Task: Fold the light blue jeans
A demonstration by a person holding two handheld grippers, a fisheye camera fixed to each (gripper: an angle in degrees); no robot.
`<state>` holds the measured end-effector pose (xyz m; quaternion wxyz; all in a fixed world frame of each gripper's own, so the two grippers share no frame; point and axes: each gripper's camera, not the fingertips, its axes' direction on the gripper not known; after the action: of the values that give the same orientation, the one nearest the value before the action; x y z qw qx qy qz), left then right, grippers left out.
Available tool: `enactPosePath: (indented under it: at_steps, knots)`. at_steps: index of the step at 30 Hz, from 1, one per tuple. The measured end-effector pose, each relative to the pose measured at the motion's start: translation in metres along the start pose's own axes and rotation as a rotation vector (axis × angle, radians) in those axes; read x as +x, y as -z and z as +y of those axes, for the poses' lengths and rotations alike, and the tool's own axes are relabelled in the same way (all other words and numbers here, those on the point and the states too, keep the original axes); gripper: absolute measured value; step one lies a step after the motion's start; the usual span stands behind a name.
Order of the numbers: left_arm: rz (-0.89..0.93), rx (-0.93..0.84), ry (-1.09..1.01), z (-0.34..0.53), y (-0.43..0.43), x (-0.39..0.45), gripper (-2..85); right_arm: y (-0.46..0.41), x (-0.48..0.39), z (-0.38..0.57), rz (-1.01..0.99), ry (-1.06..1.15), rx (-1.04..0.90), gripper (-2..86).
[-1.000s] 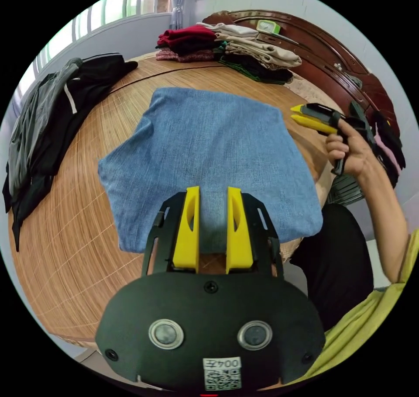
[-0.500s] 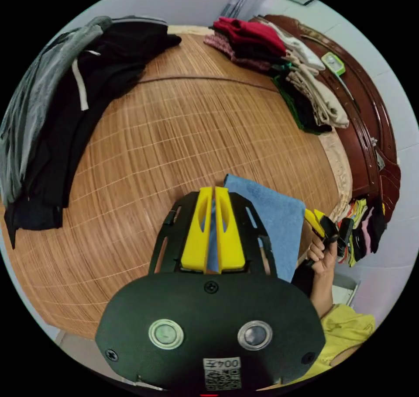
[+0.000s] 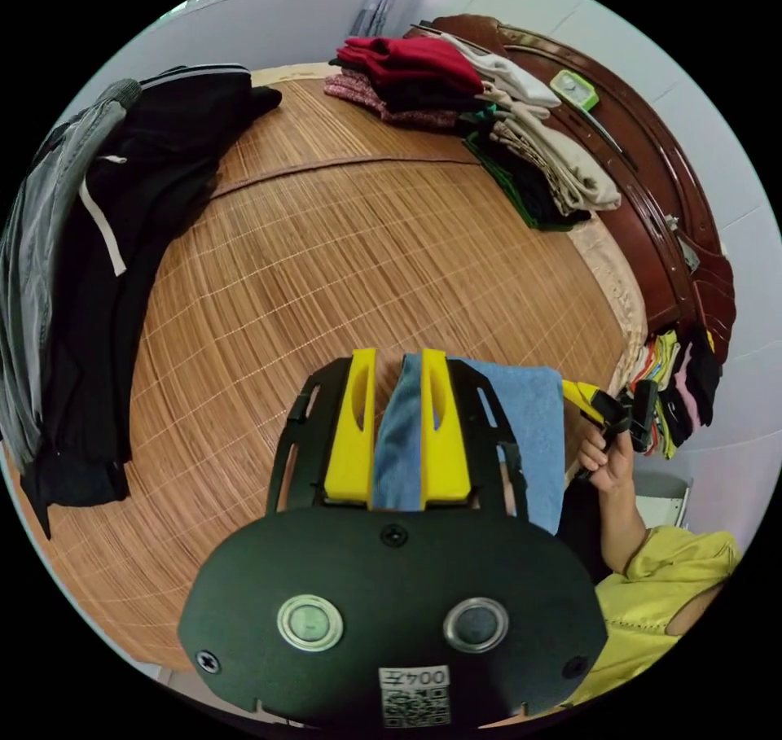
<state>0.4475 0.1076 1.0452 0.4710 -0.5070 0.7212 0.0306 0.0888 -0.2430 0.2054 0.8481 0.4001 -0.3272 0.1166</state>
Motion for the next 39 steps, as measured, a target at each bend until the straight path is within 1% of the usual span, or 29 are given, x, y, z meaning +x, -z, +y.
enactPosePath:
  at_steps: [2,6,10,12,15,17,21,25,29,30,33,34,35,37,39]
  knots:
    - [0.032,-0.055,-0.035,-0.008,-0.017,-0.008,10.3,0.0,0.0,0.004,0.001,-0.01,0.01,13.0]
    - [0.057,-0.08,-0.076,-0.018,-0.038,-0.016,12.1,0.0,0.002,0.007,0.002,-0.033,0.03,12.7]
    - [0.091,-0.112,-0.076,-0.032,-0.065,-0.029,12.3,-0.007,-0.014,0.011,0.053,0.047,0.029,14.8]
    - [0.108,-0.126,-0.085,-0.039,-0.075,-0.034,11.4,-0.007,-0.016,0.011,0.072,0.054,0.027,14.2]
    - [0.141,-0.149,-0.126,-0.049,-0.088,-0.037,8.8,-0.002,-0.012,0.007,0.082,0.031,0.017,10.3]
    - [0.112,-0.172,-0.168,-0.056,-0.098,-0.035,7.5,0.006,-0.008,0.005,0.081,0.005,0.021,5.2]
    - [0.098,-0.195,-0.206,-0.061,-0.117,-0.038,6.2,0.01,-0.007,0.002,0.128,0.019,-0.005,1.4]
    - [0.157,-0.229,-0.099,-0.057,-0.148,-0.063,4.0,0.006,-0.001,0.0,0.191,0.008,-0.065,-0.2]
    - [0.332,-0.244,0.079,-0.044,-0.172,-0.098,2.6,0.01,-0.01,0.0,0.244,0.053,-0.078,-0.4]
    - [0.354,-0.243,0.096,-0.041,-0.172,-0.101,2.5,0.012,-0.011,0.0,0.246,0.056,-0.078,-0.3]
    - [0.477,-0.166,0.13,-0.022,-0.159,-0.109,2.1,0.022,-0.007,0.0,0.194,0.034,-0.073,0.6]
    - [0.504,-0.106,0.139,-0.01,-0.144,-0.113,2.0,0.027,-0.004,0.0,0.159,0.014,-0.067,1.5]
    - [0.514,-0.044,0.135,0.007,-0.125,-0.115,1.9,0.032,-0.002,0.0,0.135,0.002,-0.059,2.8]
    - [0.526,0.024,0.106,0.039,-0.098,-0.115,1.9,0.04,-0.002,0.0,0.111,-0.005,-0.046,4.6]
    - [0.486,0.04,0.075,0.08,-0.077,-0.11,2.3,0.048,-0.006,0.0,0.095,0.006,-0.037,5.4]
